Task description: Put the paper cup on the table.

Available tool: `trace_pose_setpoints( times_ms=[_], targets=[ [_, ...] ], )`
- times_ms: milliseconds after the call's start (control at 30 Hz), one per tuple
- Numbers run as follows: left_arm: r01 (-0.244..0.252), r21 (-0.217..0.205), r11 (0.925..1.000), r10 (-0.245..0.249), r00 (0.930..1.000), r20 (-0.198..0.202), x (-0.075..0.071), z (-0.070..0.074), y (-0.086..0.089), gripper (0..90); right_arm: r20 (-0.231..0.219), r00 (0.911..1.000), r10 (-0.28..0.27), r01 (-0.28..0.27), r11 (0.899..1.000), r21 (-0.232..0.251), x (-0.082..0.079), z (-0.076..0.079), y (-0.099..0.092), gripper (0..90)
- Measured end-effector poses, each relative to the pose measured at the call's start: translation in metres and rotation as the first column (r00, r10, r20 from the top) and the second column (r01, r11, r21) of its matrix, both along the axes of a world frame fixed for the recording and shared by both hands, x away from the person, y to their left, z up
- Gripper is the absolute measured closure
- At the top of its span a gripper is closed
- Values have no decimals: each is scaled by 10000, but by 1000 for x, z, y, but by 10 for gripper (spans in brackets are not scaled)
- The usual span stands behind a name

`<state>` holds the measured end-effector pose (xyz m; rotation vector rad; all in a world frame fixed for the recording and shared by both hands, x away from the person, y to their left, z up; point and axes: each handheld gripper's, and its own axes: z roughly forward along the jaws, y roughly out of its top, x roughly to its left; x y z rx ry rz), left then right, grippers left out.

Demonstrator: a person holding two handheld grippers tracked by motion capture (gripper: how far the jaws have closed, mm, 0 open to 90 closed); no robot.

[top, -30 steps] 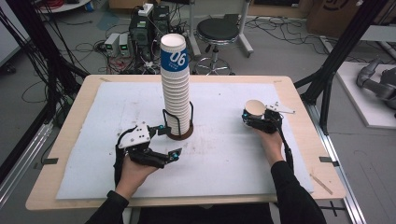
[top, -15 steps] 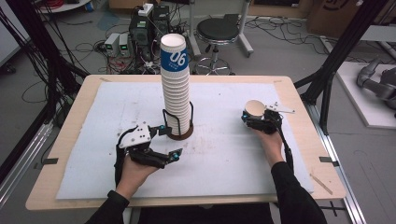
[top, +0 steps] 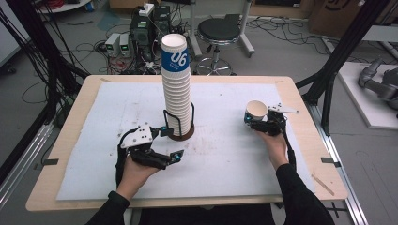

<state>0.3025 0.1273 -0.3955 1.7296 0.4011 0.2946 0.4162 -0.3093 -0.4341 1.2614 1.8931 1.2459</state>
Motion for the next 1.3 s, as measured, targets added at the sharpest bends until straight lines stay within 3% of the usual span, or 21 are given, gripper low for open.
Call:
trace_pose_setpoints(
  times_ms=[400,833,1100,1300],
  targets=[
    [61,41,10000,-61,10000,-33,2,0,-3,155,-296,9995,60,-63,9999,-94,-19,5,-8,139],
    [-55,21,10000,55,10000,-58,3,-1,-1,155,99,9961,873,-877,9951,456,-47,23,-12,140],
    [-205,-7,9998,205,9997,-100,6,-1,0,155,588,9829,1746,-1794,9796,905,-69,38,-10,147],
    [-258,-41,9997,258,9996,-128,9,0,-2,155,1070,9616,2527,-2650,9563,1235,-77,49,-8,146]
  ],
)
